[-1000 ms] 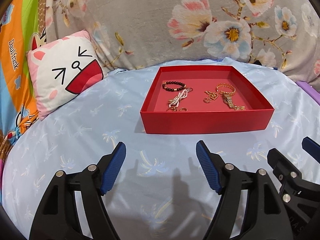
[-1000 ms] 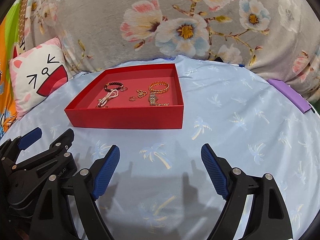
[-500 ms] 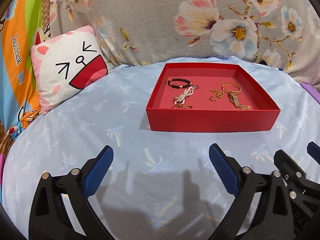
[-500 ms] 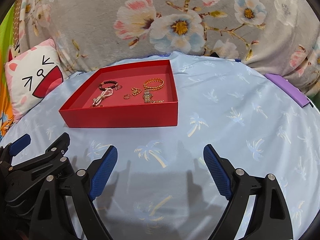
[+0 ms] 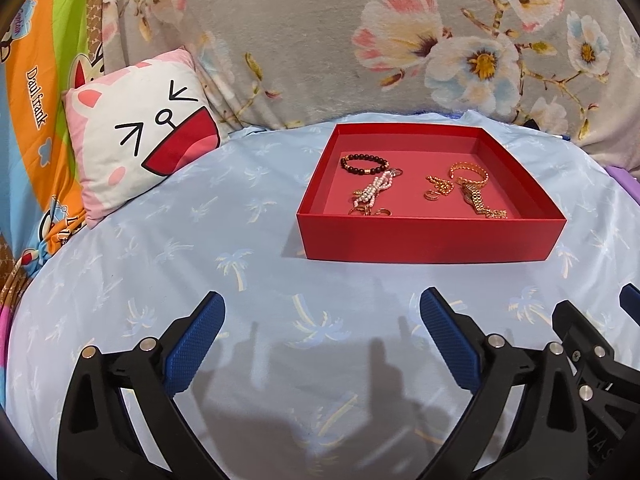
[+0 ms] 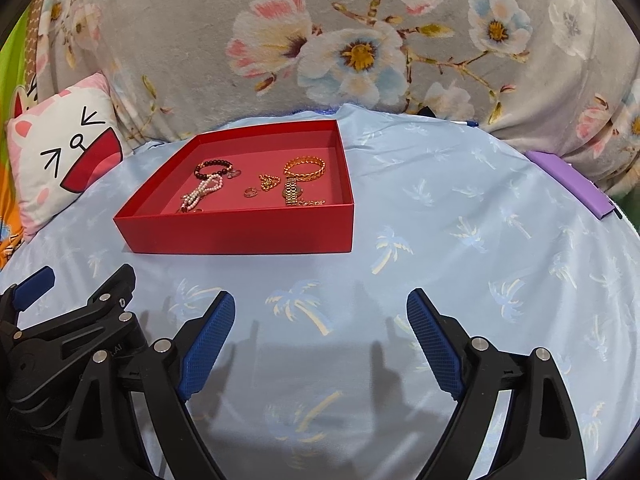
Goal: Organize jewelry
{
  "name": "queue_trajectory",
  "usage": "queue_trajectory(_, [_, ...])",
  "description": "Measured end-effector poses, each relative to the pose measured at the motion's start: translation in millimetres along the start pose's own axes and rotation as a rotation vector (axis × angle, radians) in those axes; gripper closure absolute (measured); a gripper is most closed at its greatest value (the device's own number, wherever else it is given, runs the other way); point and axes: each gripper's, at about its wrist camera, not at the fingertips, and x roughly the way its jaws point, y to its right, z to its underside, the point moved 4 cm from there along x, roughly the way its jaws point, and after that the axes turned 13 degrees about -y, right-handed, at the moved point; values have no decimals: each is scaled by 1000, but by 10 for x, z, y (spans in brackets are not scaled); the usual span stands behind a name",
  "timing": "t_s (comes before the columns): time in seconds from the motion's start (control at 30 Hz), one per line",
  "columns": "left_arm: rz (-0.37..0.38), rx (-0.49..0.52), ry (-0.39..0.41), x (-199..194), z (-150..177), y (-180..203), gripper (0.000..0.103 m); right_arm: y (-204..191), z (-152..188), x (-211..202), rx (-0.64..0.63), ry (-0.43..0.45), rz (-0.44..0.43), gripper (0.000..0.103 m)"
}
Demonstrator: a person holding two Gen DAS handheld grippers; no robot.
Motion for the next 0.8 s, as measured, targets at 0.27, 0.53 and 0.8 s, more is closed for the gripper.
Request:
queue_trajectory(0.27, [0, 0, 0, -1, -1, -3, 7, -3, -2, 0, -3, 0, 2, 17])
queue_trajectory(0.53, [-2, 1, 2, -1, -3, -7, 7, 0, -1, 3, -2, 0, 3, 17])
queue_trajectory(0.8, [0, 1, 1, -5, -6, -9, 7, 0, 2, 5, -6, -3, 6, 17])
